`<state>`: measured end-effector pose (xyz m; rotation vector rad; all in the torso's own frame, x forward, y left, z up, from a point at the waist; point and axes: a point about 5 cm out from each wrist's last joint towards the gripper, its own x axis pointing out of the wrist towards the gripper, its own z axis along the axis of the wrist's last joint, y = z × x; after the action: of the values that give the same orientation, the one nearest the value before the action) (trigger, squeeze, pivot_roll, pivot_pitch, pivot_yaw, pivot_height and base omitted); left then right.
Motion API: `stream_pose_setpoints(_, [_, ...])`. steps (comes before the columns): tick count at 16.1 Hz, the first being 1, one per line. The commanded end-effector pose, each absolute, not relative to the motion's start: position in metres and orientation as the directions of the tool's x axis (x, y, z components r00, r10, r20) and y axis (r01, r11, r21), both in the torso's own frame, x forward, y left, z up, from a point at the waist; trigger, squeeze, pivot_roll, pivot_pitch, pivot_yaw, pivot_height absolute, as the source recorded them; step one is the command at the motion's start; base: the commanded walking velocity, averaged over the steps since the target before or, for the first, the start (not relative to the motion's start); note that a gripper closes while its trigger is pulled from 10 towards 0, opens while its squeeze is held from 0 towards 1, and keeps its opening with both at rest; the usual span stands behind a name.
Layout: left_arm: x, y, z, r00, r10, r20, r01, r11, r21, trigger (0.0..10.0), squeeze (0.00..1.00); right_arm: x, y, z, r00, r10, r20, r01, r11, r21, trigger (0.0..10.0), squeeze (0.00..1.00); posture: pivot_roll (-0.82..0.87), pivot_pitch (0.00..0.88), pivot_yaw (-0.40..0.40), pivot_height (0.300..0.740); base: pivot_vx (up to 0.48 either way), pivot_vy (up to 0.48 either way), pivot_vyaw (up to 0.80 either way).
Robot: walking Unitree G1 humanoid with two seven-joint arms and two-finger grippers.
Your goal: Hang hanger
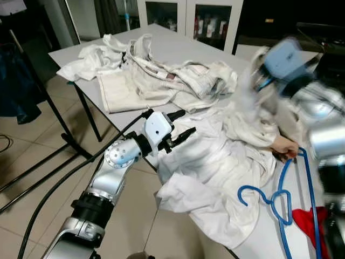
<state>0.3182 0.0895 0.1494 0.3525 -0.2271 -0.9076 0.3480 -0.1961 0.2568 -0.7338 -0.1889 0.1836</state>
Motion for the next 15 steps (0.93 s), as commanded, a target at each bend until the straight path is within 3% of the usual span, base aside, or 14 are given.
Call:
stream_pose_setpoints(1, [0.321,0.089,0.156,0.593,-0.803,0.054,0.719,0.559,0.414,10.0,0.0,0.343,-0.188,0.265,0.953,0.272,0.133,-0.112,0.724,-0.68,0.0,0.0,-0.01,0.0,0.056,0.723,0.0,0.0,0.0])
stream_pose_setpoints(4, [0.32,0.075,0.162,0.549,-0.83,0.099,0.756,0.544,0.365,10.0,0.0,0.33,-0.164,0.251,0.933,0.345,0.105,-0.165,0.668,-0.726,0.0,0.0,-0.02,0.0,0.052,0.723,0.0,0.0,0.0])
stream_pose_setpoints(6, [0.317,0.065,0.161,0.517,-0.852,0.081,0.765,0.502,0.403,10.0,0.0,0.326,-0.147,0.252,0.911,0.395,0.117,-0.204,0.679,-0.705,0.0,0.0,-0.02,0.0,0.048,0.723,0.0,0.0,0.0])
stream_pose_setpoints(8, [0.321,0.061,0.158,0.534,-0.845,0.042,0.724,0.482,0.493,10.0,0.0,0.322,-0.14,0.249,0.899,0.425,0.105,-0.239,0.676,-0.697,0.0,0.0,-0.01,0.0,0.042,0.723,0.0,0.0,0.0])
stream_pose_setpoints(13, [0.345,0.079,0.174,0.709,-0.69,0.143,0.574,0.683,0.451,10.0,0.0,0.312,-0.138,0.24,0.891,0.446,0.081,-0.282,0.686,-0.67,0.0,0.0,-0.01,0.0,0.036,0.723,0.0,0.0,0.0])
stream_pose_setpoints(15, [0.351,0.076,0.178,0.711,-0.683,0.166,0.581,0.704,0.41,10.0,0.0,0.307,-0.135,0.232,0.89,0.452,0.061,-0.306,0.691,-0.655,0.0,0.0,-0.01,0.0,0.038,0.723,0.0,0.0,0.0])
